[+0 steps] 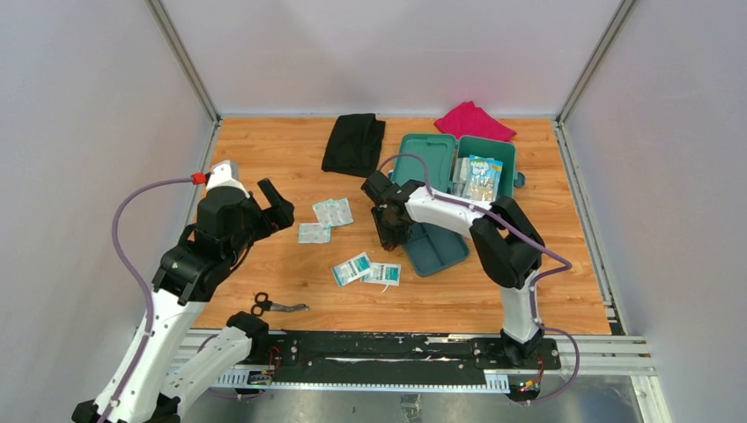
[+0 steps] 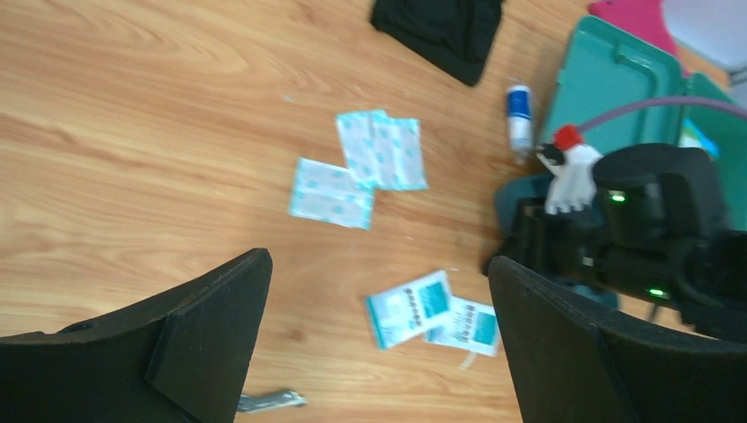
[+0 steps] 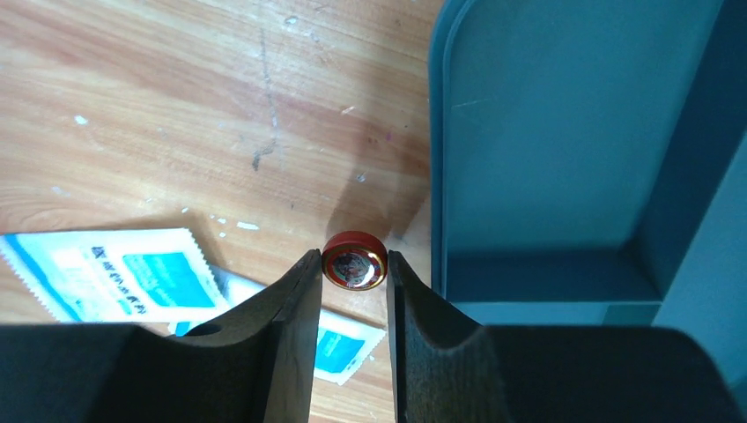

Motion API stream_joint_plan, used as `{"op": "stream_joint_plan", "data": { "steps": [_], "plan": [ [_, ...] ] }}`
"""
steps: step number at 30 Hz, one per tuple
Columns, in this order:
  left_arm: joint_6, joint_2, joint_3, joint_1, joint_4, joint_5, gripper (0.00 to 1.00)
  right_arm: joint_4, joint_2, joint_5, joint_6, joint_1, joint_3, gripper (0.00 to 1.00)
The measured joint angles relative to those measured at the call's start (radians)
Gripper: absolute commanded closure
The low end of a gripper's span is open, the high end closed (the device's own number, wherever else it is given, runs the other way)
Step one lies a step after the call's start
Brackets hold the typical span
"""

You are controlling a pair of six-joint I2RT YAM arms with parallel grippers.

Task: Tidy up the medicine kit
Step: Place the medical item at the medicine box.

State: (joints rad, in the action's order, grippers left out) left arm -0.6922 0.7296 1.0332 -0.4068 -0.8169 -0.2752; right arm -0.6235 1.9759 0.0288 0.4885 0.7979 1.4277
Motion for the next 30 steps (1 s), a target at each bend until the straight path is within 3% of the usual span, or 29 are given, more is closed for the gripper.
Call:
{"op": "stream_joint_plan", "data": {
  "steps": [6,15,23,30],
  "plan": [
    [0.182,-0.068,0.031,0.000,-0.054,-0.158,0.00,-0.016,-0.093,-0.024,-0.007,0.000,0.001,0.73],
    [0.290,-0.137,-0.028,0.000,-0.073,-0.227,0.00,-0.143,-0.272,0.003,-0.042,-0.046,0.130,0.74],
    [0.292,-0.092,-0.058,0.000,-0.099,-0.227,0.00,-0.206,-0.395,0.036,-0.109,-0.334,0.153,0.74],
    [0.283,-0.046,-0.059,0.000,-0.099,-0.217,0.00,-0.234,-0.301,0.050,-0.169,-0.529,0.220,0.74]
  ]
}}
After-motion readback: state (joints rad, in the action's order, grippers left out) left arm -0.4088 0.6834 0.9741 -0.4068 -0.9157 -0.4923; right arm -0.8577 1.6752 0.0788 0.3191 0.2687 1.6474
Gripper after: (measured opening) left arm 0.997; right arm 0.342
